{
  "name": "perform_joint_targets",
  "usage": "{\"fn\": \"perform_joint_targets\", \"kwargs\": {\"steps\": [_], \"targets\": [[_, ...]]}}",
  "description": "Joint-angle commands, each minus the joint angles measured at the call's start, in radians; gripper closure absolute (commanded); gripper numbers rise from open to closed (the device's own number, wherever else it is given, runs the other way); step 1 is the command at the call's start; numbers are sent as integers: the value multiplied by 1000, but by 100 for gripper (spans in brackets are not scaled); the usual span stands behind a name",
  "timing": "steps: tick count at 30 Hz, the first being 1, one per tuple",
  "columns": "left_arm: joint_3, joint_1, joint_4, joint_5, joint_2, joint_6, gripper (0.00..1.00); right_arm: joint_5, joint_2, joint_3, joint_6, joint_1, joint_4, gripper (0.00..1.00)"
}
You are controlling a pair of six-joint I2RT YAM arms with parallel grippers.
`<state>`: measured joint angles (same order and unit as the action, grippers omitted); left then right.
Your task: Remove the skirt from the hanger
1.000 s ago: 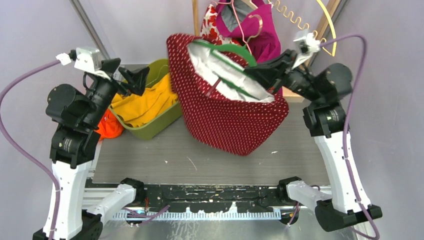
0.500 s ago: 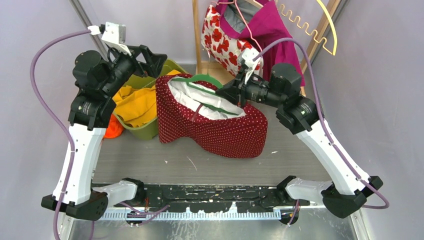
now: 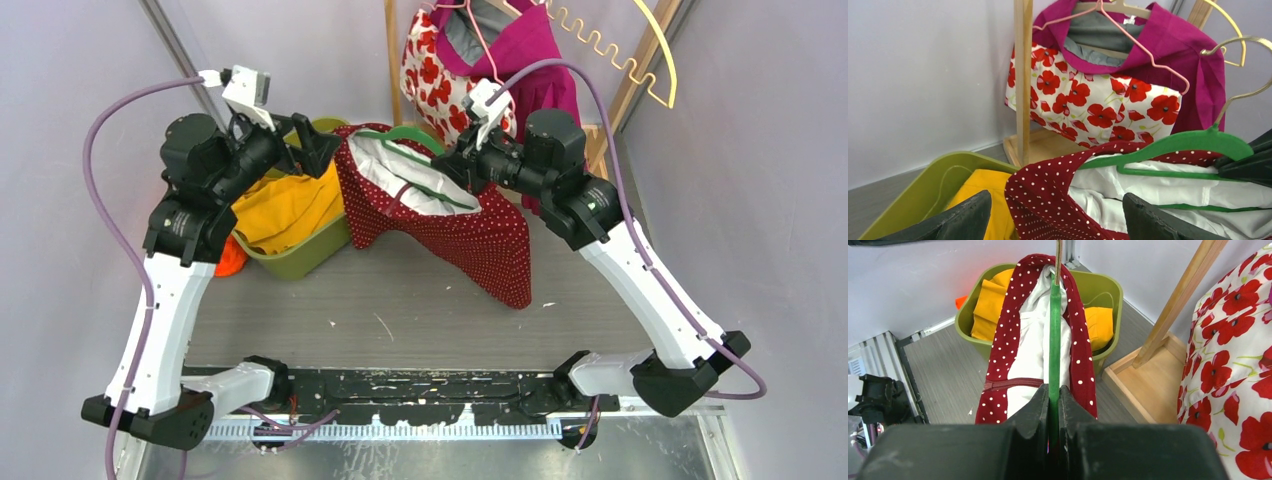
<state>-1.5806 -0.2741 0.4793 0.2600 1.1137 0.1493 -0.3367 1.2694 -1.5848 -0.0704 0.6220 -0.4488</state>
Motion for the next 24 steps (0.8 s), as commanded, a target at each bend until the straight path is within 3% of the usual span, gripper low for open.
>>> {"fn": "perform_joint_targets", "kwargs": {"steps": [1,13,22,24], "targets": [[15,-5,-55,52,34,-4,1,2,-12,-93,-10,9,104,100],[23,-27,-49,53,84,-23,1,-11,-1,-119,-16,11,91,100],[-30,-44,-57,18,182,-38,12,-16,-16,-117,-23,12,78,100],[-34,-52,-58,15,203,-45,20,-14,-19,-118,-28,12,69,100]]}}
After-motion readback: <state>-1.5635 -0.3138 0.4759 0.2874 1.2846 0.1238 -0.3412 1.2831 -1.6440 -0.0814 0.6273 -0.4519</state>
